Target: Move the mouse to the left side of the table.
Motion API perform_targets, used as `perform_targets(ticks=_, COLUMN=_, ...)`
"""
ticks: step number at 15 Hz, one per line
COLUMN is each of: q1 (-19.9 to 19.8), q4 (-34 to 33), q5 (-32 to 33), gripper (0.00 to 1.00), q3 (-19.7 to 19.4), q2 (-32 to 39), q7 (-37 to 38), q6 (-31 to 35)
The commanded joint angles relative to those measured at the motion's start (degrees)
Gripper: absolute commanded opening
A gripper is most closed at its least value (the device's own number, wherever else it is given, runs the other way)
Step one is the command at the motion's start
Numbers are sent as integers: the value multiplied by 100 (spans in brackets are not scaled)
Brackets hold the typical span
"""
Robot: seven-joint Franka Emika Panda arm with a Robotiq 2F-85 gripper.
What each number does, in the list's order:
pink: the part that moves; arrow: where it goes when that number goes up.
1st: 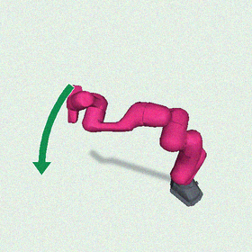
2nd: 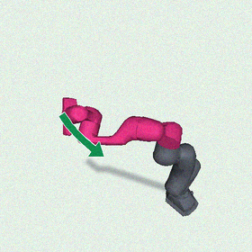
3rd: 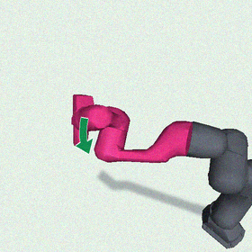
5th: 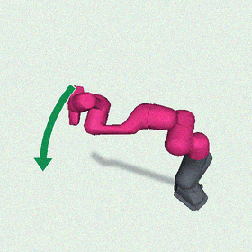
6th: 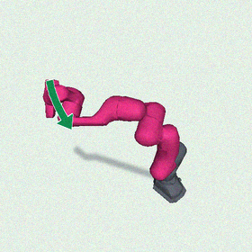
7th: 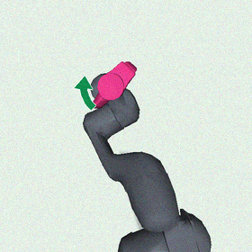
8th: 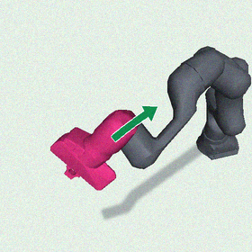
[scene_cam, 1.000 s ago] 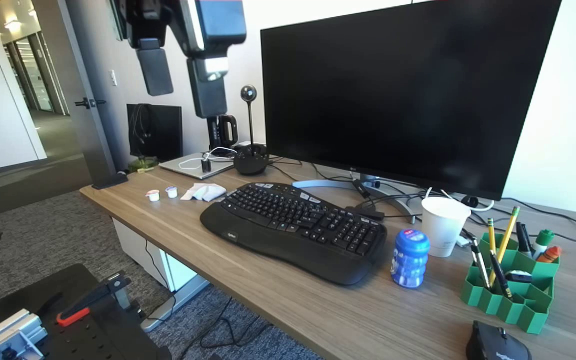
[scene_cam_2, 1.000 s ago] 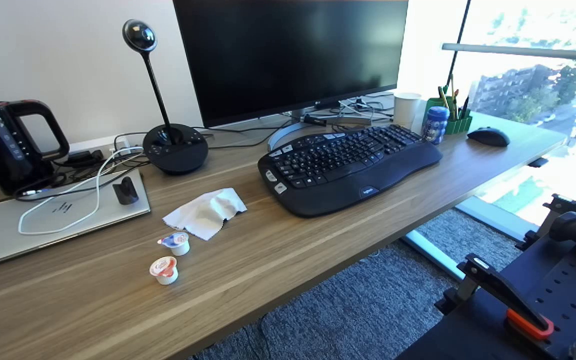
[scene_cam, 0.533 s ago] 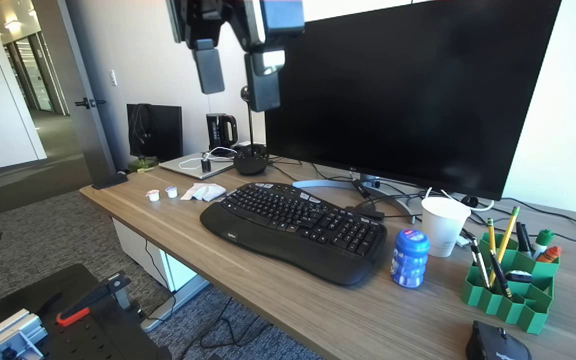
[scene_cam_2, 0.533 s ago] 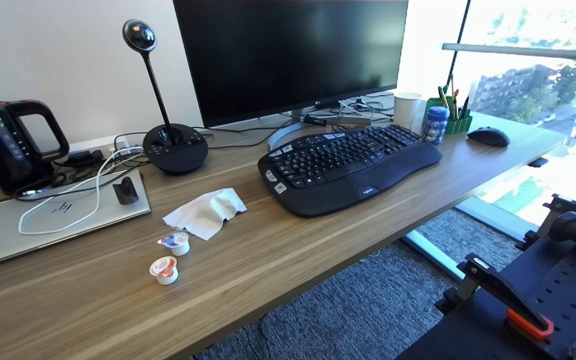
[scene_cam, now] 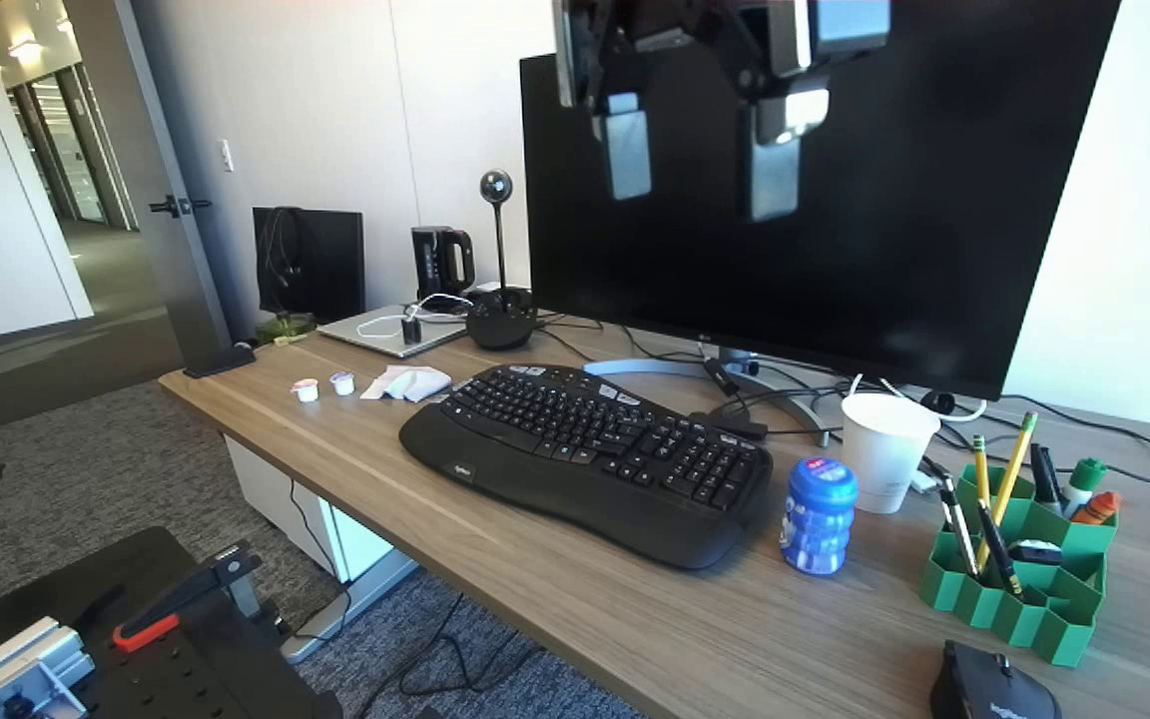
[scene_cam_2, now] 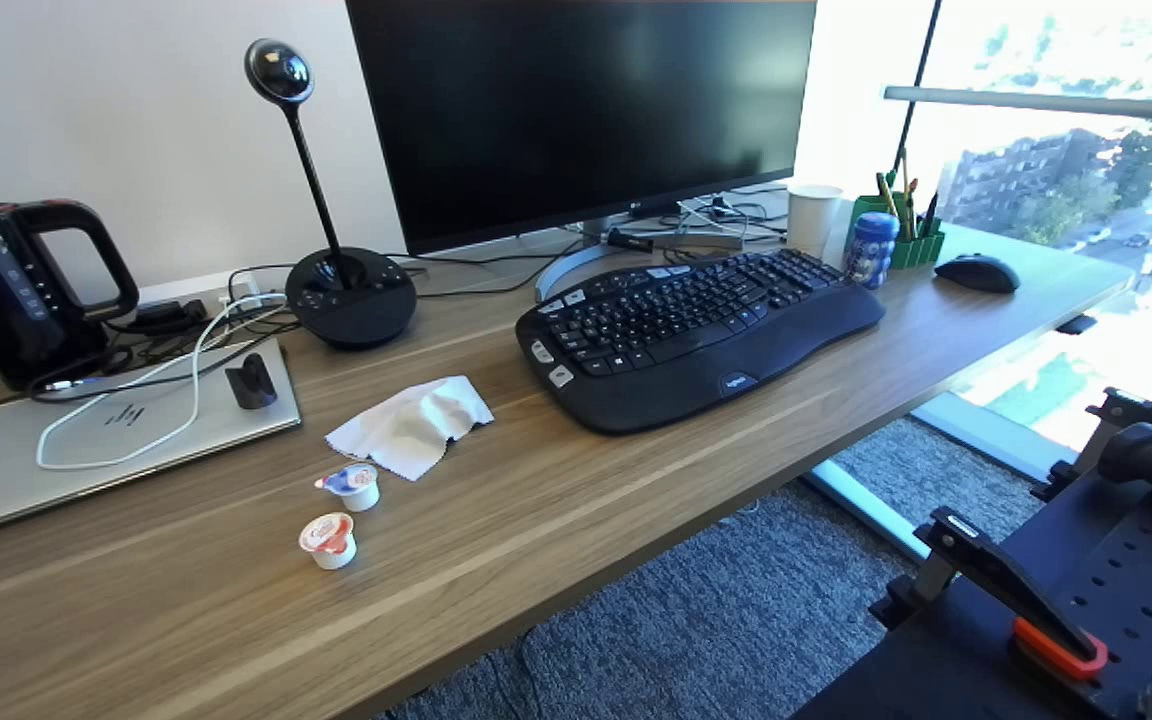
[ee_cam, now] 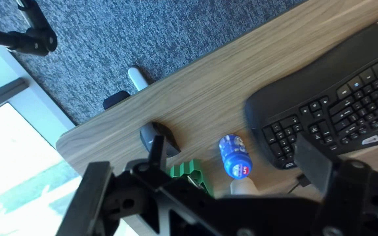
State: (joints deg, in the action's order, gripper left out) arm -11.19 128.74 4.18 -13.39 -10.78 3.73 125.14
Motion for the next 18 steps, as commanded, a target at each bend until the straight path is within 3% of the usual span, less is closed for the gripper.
perform_targets(ticks=1, q1=-135, q4=-856, q5=105, gripper=100, q3=49, q2=910, q7=534, q6=-85)
perform_targets(ticks=10, q1=-132, q4=-2422, q5=13, gripper=100, q3=-68, q2=2307, q7=1308, q6=-490)
perform_targets(ticks=18, q1=-486, q4=-3899, q5=-606, gripper=100, q3=-200, q2=3272, q7=1371, q6=-1469)
